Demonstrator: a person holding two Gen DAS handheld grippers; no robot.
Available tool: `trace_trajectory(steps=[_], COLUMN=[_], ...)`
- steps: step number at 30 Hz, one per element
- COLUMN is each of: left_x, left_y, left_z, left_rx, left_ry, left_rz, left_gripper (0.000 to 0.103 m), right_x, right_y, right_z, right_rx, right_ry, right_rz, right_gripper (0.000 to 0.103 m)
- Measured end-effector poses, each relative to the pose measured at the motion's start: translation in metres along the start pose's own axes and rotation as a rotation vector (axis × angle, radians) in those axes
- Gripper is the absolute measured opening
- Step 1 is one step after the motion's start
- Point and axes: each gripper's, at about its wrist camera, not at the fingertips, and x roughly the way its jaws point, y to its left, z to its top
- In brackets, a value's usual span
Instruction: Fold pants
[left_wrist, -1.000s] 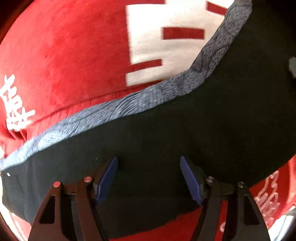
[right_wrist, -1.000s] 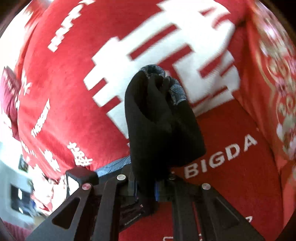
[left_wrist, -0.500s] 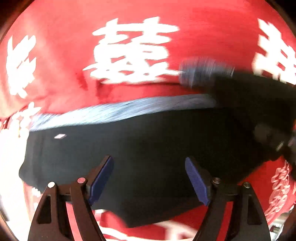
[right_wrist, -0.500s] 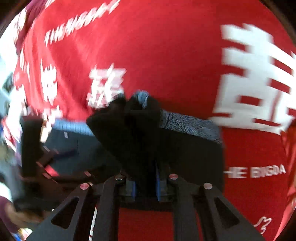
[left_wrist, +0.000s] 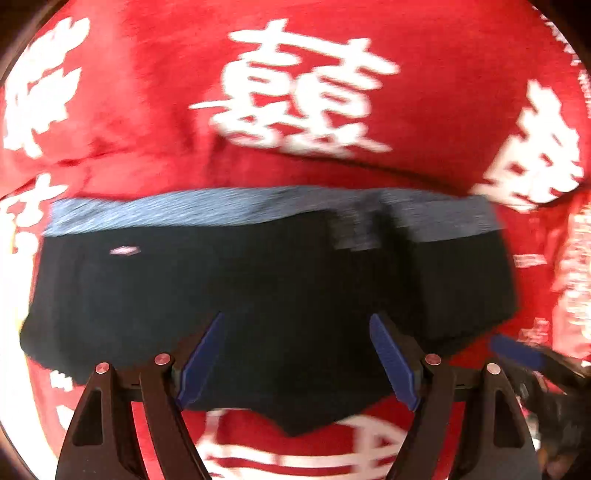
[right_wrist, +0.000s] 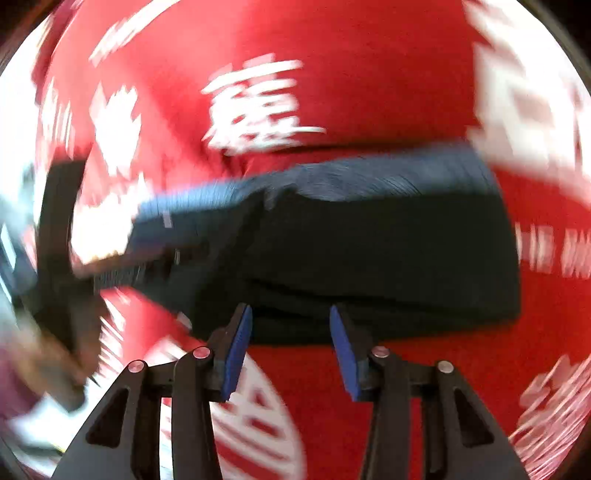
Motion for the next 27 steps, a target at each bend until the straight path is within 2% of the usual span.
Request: trace_trajectory(steps=[1,2,3,6,9,11,15,17,18,19,20,23,25,27], left_x=[0.003,0.006,0.011,0.025,0.047,0.058,0.056,0.057,0.059,0.059,0.059,0.044,0.035,0.042], left_y=[-0.011,-0.018,-0.027,-0.051,-0.049,-0.044,-0.047,-0.052,-0.055,-0.057,-0.06,-0.06,-0.058,-0.054], left_z=[0.004,0.007,0.009,0.01,0.013,0.013,0.011,0.012,0.012,0.013,0.014,0.008,0.0,-0.006], left_rx=[0.011,0.02,0.033,0.08,0.062,0.054,0.061,0.066,0.069,0.075,0.072,0.073,0.09,0.071], left_ry=[0.019,0.035,0.05,0.074,0.115,0.128,0.113,0.115,0.116,0.114,0.12,0.094,0.061,0.061], left_rz=[-0.052,-0.075,-0.084,-0.064,-0.057,-0.048,-0.044,-0.052,-0.053,-0.068,-0.08,-0.052,0.008,0.063], left_gripper=[0.081,0.081,0.081,0.081,0.08,0.07,0.07,0.055,0.052,0.038,0.035,0.035,0.035,0.035], right_x=[-0.002,-0.001,0.0,0.011,0.023,0.022,0.019,0.026,0.031,0.034,0.04,0.029,0.019,0.024], right_y=[-0.015,-0.033,-0.042,-0.058,-0.079,-0.089,-0.093,-0.097,-0.103,-0.107,-0.11,-0.096,-0.074,-0.065], right_z=[0.005,0.013,0.014,0.016,0.008,0.002,0.001,0.005,0.005,0.003,0.005,0.012,0.015,0.013], right_rx=[0.082,0.177,0.22,0.319,0.458,0.51,0.52,0.56,0.61,0.65,0.681,0.579,0.446,0.402], right_ry=[-0.003,-0.009,-0.011,0.008,0.026,0.02,-0.005,-0.011,-0.014,-0.019,-0.009,-0.007,0.014,0.04], right_rz=[0.037,0.089,0.118,0.187,0.247,0.279,0.288,0.304,0.321,0.336,0.337,0.317,0.291,0.264], right_gripper=[0.048,0.048,0.048,0.048,0.048,0.048,0.048,0.048,0.046,0.028,0.005,0.005,0.005,0.005])
